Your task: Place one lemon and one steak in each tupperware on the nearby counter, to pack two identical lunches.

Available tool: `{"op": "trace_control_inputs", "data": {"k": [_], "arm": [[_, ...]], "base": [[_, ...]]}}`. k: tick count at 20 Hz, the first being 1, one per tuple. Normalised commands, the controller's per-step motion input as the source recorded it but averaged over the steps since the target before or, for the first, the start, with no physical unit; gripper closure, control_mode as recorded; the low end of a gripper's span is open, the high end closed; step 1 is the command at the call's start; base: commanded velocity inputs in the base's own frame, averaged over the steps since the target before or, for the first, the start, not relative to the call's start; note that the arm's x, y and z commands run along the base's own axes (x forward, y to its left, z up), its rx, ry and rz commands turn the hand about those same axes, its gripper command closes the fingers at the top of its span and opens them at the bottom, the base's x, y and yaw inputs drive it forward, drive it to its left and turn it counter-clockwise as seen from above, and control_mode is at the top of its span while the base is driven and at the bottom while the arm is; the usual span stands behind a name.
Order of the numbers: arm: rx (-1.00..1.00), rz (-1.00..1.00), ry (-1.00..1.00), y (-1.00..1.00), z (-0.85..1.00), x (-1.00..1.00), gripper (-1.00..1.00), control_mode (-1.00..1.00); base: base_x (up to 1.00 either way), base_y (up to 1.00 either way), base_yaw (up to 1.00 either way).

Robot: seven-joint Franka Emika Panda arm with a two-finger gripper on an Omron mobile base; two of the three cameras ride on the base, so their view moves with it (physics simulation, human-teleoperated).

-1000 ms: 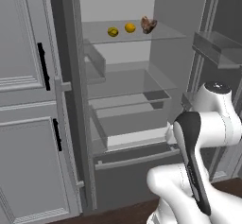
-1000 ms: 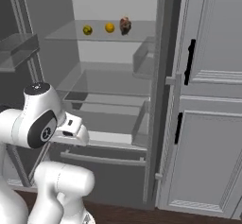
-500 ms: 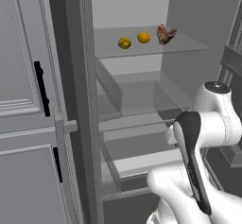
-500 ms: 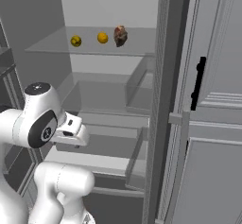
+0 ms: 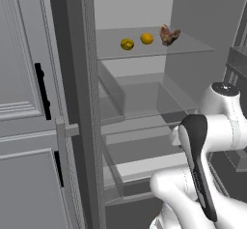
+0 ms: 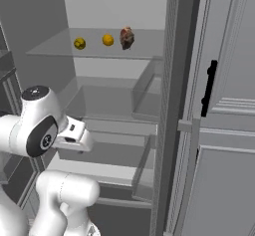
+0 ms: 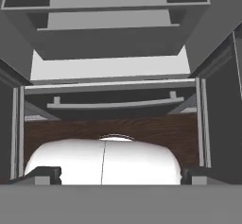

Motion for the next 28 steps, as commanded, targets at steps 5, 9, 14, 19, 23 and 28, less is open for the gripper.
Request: {"op": "trace_control_inputs", "data": {"k": [5, 9, 14, 19, 23, 28], "arm": [[-0.13, 0.0, -0.55, 0.0, 0.72, -0.03, -1.0, -1.0], [-0.03, 0.0, -0.44, 0.0, 0.96, 0.3, -1.0, -1.0], [0.06, 0.07, -0.22, 0.0, 1.0, 0.96, -1.0, -1.0], [0.11, 0.2, -0.01, 0.06, 0.48, 1.0, -1.0, -1.0], [0.01, -0.04, 0.0, -0.01, 0.36, 0.89, -1.0, -1.0], [-0.05, -0.29, 0.03, -0.09, 0.5, 0.99, -1.0, -1.0]], "base": [[0.0, 0.0, 0.0], [0.0, 0.0, 0.0], [0.0, 0.0, 0.0], [0.0, 0.0, 0.0], [0.0, 0.0, 0.0], [0.0, 0.0, 0.0]]}}
